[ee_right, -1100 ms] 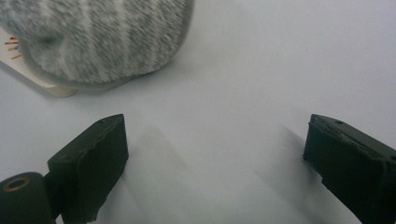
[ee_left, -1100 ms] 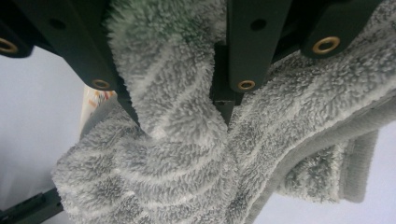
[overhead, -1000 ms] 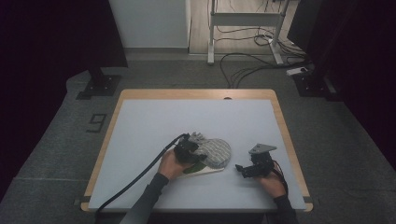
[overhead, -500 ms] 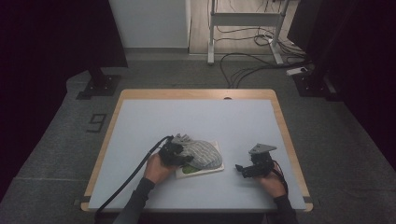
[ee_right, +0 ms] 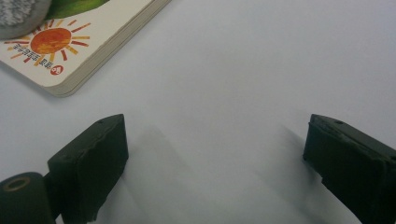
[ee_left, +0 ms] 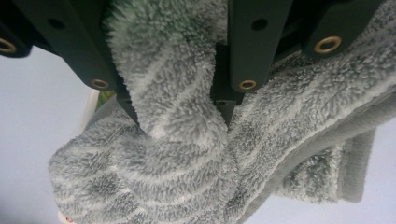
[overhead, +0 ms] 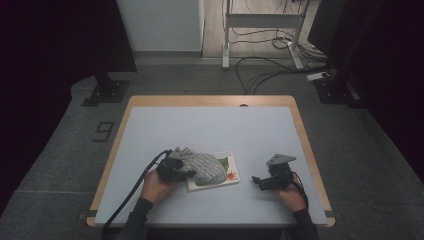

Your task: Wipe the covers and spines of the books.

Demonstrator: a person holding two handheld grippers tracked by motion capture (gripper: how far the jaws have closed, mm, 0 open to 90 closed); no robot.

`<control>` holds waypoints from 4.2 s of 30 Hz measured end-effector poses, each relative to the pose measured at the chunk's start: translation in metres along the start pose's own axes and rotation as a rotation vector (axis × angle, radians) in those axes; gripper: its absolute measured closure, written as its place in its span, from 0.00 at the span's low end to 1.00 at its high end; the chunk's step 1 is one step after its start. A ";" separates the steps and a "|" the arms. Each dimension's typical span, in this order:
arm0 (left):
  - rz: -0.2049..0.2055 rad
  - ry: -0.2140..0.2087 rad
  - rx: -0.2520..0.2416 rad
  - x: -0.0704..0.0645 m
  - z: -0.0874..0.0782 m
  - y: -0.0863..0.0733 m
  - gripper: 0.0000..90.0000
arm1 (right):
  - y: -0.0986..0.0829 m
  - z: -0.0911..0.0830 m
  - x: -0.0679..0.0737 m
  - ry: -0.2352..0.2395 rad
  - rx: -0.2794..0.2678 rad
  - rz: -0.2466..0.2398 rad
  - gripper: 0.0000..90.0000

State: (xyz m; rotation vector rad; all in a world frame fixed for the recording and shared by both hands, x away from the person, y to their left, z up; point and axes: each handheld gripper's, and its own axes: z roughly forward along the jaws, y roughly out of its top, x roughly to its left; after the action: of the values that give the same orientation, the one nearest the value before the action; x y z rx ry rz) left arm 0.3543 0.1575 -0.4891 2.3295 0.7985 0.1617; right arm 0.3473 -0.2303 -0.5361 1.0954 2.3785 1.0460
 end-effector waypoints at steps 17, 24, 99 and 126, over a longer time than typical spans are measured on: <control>-0.007 -0.033 0.015 -0.012 -0.011 -0.023 0.73 | 0.000 0.000 0.000 0.000 0.000 0.000 0.06; 0.002 -0.032 0.017 -0.017 -0.011 -0.023 0.73 | 0.000 0.000 0.000 0.000 0.000 0.000 0.06; 0.163 -0.121 -0.022 -0.062 0.055 0.090 0.74 | 0.000 0.000 0.000 0.000 0.000 0.002 0.06; 0.018 0.038 -0.070 0.008 -0.030 0.078 0.73 | 0.000 0.000 0.000 -0.001 0.000 0.001 0.06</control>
State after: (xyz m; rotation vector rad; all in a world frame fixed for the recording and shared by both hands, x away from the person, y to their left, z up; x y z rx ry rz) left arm 0.3910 0.1324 -0.4171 2.2745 0.7787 0.2390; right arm 0.3473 -0.2303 -0.5361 1.0968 2.3774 1.0463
